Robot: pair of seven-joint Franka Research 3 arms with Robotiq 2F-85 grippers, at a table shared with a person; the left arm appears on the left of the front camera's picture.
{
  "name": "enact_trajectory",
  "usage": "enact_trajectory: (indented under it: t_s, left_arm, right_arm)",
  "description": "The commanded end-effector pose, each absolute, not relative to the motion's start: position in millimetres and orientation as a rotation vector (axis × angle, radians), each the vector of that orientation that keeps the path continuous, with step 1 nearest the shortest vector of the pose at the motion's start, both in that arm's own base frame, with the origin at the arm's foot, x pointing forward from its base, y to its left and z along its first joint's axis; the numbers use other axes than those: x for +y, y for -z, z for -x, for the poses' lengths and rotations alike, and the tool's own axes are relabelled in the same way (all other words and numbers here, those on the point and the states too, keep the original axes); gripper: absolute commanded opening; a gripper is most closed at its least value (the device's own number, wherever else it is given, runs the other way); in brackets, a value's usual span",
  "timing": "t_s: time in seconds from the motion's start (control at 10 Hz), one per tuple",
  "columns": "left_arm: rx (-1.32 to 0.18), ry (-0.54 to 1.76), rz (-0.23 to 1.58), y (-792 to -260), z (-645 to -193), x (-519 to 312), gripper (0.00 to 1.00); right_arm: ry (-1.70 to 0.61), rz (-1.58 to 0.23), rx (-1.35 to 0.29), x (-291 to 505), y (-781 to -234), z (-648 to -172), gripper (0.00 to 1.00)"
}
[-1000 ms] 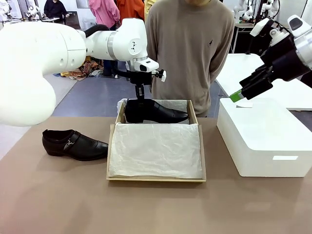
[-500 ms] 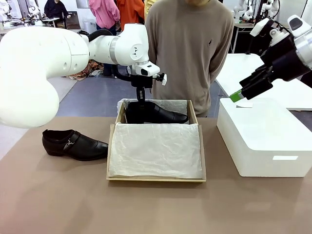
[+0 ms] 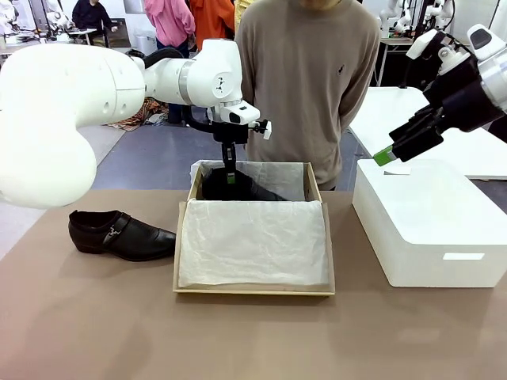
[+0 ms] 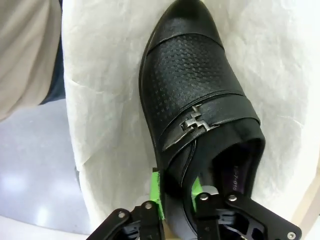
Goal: Pack the shoes into the box.
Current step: Place one shoe of the Shoes into the Shoes Box.
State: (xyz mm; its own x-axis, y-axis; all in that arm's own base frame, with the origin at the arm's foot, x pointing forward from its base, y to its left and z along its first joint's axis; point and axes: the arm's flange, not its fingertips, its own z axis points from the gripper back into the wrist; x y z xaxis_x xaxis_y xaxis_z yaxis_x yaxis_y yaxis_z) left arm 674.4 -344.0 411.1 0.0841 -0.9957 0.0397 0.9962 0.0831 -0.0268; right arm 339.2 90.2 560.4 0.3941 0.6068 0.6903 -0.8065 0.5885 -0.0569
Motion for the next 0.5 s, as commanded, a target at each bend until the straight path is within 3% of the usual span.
enact_trajectory:
  t_s: [0.0,0.1,0.4]
  left_arm:
    - [0.002,1.495,0.056,-426.4,-678.6,-344.0,0.77]
    - [0.0,1.489,0.065,-433.8,-677.1,-341.4,0.97]
    - [0.009,1.466,0.084,-467.0,-668.6,-327.9,1.0]
  right_arm:
    - [-0.914,-0.31,-0.738,90.4,-560.4,-339.4,1.0]
    - [-0.914,-0.31,-0.738,90.4,-560.4,-339.4,1.0]
    - [-0.914,-0.31,-0.738,90.4,-560.4,-339.4,1.0]
